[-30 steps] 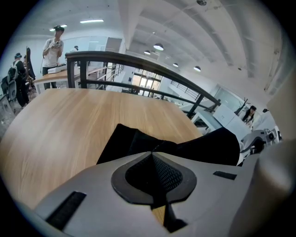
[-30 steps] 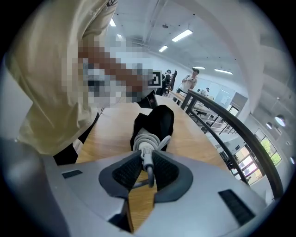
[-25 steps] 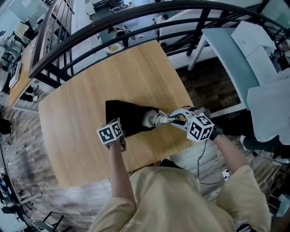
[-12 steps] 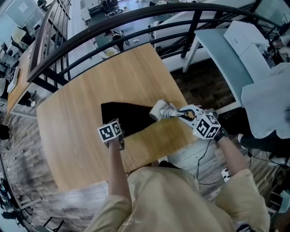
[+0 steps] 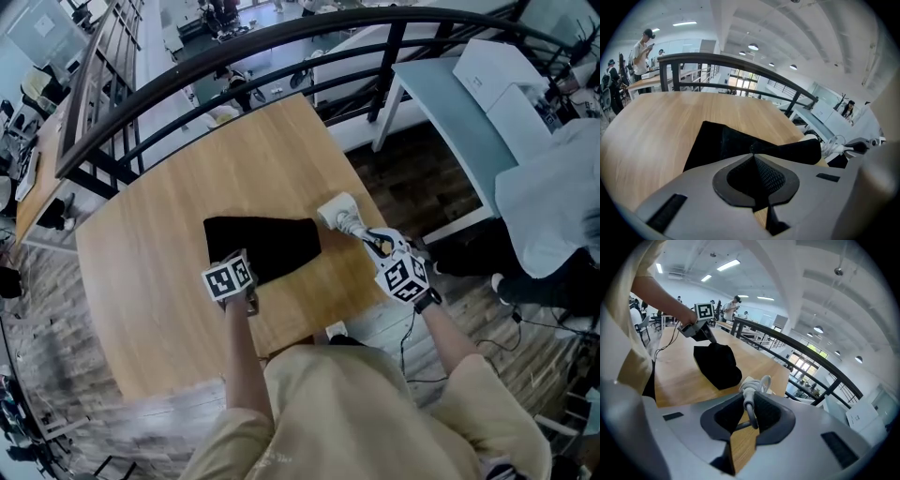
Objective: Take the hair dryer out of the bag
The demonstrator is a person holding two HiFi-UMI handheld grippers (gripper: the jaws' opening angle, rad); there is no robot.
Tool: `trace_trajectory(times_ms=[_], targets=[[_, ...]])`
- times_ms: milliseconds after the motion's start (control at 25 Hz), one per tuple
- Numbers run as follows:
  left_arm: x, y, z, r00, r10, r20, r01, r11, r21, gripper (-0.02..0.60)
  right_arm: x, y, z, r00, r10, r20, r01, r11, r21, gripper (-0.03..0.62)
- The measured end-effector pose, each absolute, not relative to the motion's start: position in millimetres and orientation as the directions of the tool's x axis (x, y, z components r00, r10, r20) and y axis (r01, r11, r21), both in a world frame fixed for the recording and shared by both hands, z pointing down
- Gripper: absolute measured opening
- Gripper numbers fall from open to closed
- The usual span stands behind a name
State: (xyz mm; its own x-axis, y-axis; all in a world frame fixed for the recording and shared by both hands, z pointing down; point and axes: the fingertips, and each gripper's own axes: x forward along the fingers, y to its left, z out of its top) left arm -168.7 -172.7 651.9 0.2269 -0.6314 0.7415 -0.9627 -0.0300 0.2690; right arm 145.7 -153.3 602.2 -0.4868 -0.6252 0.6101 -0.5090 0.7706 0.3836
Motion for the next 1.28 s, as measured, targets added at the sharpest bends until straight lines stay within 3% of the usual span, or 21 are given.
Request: trace_trajectory(times_ms=[240,680,800,1000,1160,1280], targets=[[-154.2,-154.7,657.0,0.245,-0.625,0.741,-0.959,-0.046,0.279,0.015,132.2,-147.9,634.2,-0.412,-0.715,0.565,-0.690,0.650,0.319,0.070],[-135.1,-126.0,661.6,0.265,-0.656,0.707,-0.948,-0.042,0.316,0.024,127.0,-130.5,701.0,-0.433,-0.613,0.661,-0.800,0.599,0.031,0.092],[-127.7,-119.2,650.8,0.287,-0.678,0.677,-0.938,-0.056,0.342,0.170,127.6,-125.2,686.7,-0.447,-0.591,0.671,-0.799,0.601,-0.002,0.230],[-122.8,-106.6,611.6,0.271,-0.755,0.597,-0.943,-0.084,0.323,0.193,126.7,-130.9,605.6,-0.481,-0.726,0.492,-0.845,0.533,-0.040,0.230],[-112.7,-99.9,550.6,0.269,-0.840,0.472,-0.940,-0.121,0.320,0.191,106.2,-138.6,539.0,-0.531,-0.765,0.364,-0.832,0.553,-0.051,0.225],[-110.0,-95.6,498.1,0.208,-0.906,0.370,-0.965,-0.129,0.226,0.126,88.7,-135.5,491.1,-0.562,-0.782,0.268,-0.818,0.573,-0.043,0.127]])
